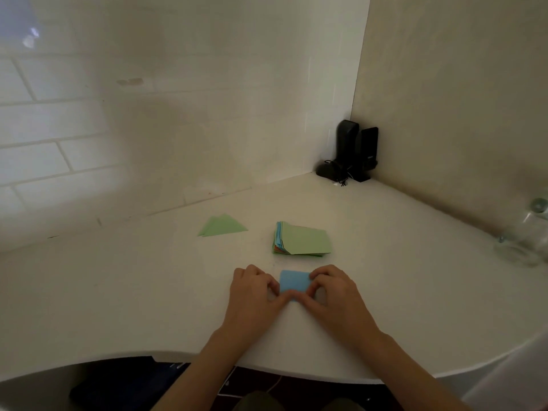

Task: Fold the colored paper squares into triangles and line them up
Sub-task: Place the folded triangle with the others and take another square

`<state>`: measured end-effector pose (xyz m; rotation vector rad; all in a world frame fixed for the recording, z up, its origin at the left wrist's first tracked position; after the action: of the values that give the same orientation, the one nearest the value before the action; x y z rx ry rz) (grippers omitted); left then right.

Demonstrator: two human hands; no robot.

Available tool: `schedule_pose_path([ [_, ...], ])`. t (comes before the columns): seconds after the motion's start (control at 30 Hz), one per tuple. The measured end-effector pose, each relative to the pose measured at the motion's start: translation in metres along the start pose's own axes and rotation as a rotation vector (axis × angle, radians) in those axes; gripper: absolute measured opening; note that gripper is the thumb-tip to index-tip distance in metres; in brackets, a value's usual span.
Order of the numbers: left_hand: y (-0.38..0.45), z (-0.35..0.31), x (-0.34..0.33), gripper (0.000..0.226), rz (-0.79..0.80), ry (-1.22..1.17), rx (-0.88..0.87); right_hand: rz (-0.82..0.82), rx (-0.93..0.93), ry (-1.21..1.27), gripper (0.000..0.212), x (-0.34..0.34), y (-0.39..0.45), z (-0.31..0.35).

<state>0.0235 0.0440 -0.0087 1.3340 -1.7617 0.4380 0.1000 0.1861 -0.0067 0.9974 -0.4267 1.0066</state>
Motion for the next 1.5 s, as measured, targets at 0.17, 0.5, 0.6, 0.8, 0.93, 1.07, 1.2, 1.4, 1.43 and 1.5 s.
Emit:
schedule_pose_path([
  [0.17,0.001,0.003,0.001,0.03,0.026,-0.051,0.015,0.031,-0.03,0.11,0.026,0.0,0.001,-0.002],
  [0.5,0.004,-0.003,0.003,0.017,0.178,-0.093,-0.006,0.269,-0.156,0.187,0.048,-0.006,0.009,-0.012],
  [0.6,0.011,-0.005,0.001,0.02,0.269,-0.054,-0.034,0.29,-0.105,0.174,0.043,-0.001,0.015,-0.004],
  [0.8,0.018,-0.014,0.003,0.027,0.353,0.086,-0.14,0.412,0.123,-0.043,0.028,-0.007,0.024,0.009],
  [0.93,0.004,-0.021,0.012,0.022,0.19,0.121,-0.215,0.325,0.18,-0.118,0.013,-0.005,0.018,0.013],
  [1.07,-0.025,-0.027,0.02,0.037,0.066,0.115,-0.26,0.222,0.271,-0.244,0.025,0.001,0.011,0.028],
  [1.2,-0.034,-0.021,0.023,0.062,-0.01,0.163,-0.275,0.221,0.274,-0.245,0.045,-0.003,0.008,0.037],
  [1.4,-0.025,-0.002,0.022,0.027,-0.056,-0.004,-0.213,0.184,0.144,-0.136,0.02,-0.01,0.006,0.022],
  [1.43,-0.024,0.001,0.024,0.023,-0.072,-0.021,-0.191,0.173,0.125,-0.113,0.018,-0.009,0.006,0.02],
  [1.5,-0.022,0.006,0.029,0.012,-0.118,-0.031,-0.144,0.14,0.09,-0.071,0.018,-0.006,0.005,0.018],
])
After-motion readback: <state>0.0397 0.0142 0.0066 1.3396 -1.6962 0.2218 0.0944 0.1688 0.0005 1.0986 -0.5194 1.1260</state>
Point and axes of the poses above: each hand's wrist, its own y-axis towards the middle knuckle, its own x-axis out of the back of the hand, z = x × y, the point moved 9 cm from there along y, towards the middle knuckle, and after that the axes turned 9 degrees about x, right-handed, at the moved point
